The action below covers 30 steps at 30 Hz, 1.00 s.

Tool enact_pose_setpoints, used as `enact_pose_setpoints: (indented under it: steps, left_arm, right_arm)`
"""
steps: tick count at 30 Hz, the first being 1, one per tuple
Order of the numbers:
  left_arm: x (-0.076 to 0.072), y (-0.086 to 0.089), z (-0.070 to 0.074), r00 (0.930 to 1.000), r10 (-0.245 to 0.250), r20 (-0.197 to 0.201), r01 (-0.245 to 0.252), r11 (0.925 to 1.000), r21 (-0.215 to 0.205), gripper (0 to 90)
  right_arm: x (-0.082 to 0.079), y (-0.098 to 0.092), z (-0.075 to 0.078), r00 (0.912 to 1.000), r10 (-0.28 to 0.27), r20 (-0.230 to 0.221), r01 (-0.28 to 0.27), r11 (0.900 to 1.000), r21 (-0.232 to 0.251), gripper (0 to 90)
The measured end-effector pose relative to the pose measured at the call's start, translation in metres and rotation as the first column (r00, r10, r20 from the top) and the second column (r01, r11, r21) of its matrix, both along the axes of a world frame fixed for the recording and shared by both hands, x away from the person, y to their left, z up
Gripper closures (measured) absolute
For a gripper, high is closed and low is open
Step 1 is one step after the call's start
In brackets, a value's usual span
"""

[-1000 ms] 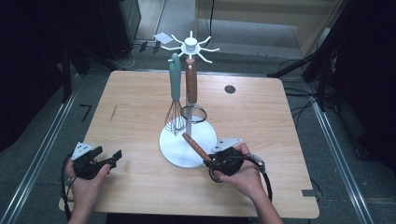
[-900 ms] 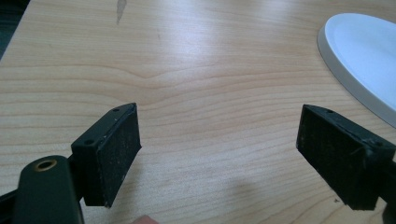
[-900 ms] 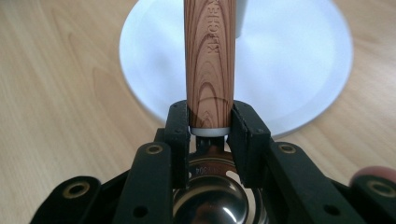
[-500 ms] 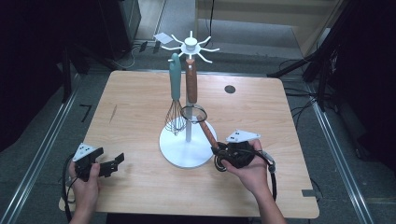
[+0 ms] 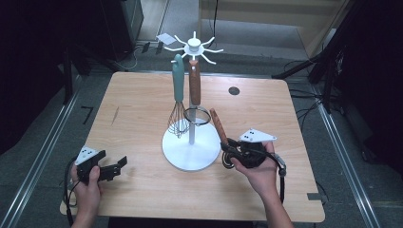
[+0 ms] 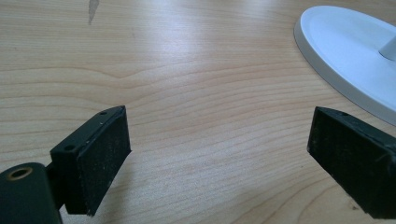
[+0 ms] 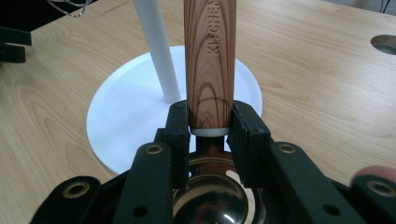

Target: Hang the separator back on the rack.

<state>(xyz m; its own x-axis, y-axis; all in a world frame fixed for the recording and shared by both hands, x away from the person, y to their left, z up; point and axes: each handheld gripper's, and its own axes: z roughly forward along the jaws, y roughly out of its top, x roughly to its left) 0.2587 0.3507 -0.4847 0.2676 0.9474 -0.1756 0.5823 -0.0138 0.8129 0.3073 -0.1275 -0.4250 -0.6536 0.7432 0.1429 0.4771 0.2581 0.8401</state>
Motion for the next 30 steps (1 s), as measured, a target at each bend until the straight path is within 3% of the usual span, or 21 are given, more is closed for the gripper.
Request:
enact_pose_setpoints:
  steps: [13,30]
  left_arm:
    - [0.000,0.000,0.000,1.0000,-0.002,-0.002,0.002,1.0000,-0.003,3.3]
    - [0.000,0.000,0.000,1.0000,-0.003,-0.002,0.003,1.0000,-0.006,3.3]
  right_arm:
    - [-0.002,-0.005,0.014,0.9978,-0.032,0.059,0.029,0.998,0.049,71.5]
    - [-0.006,-0.006,0.030,0.9927,-0.038,0.114,0.027,0.995,0.099,71.5]
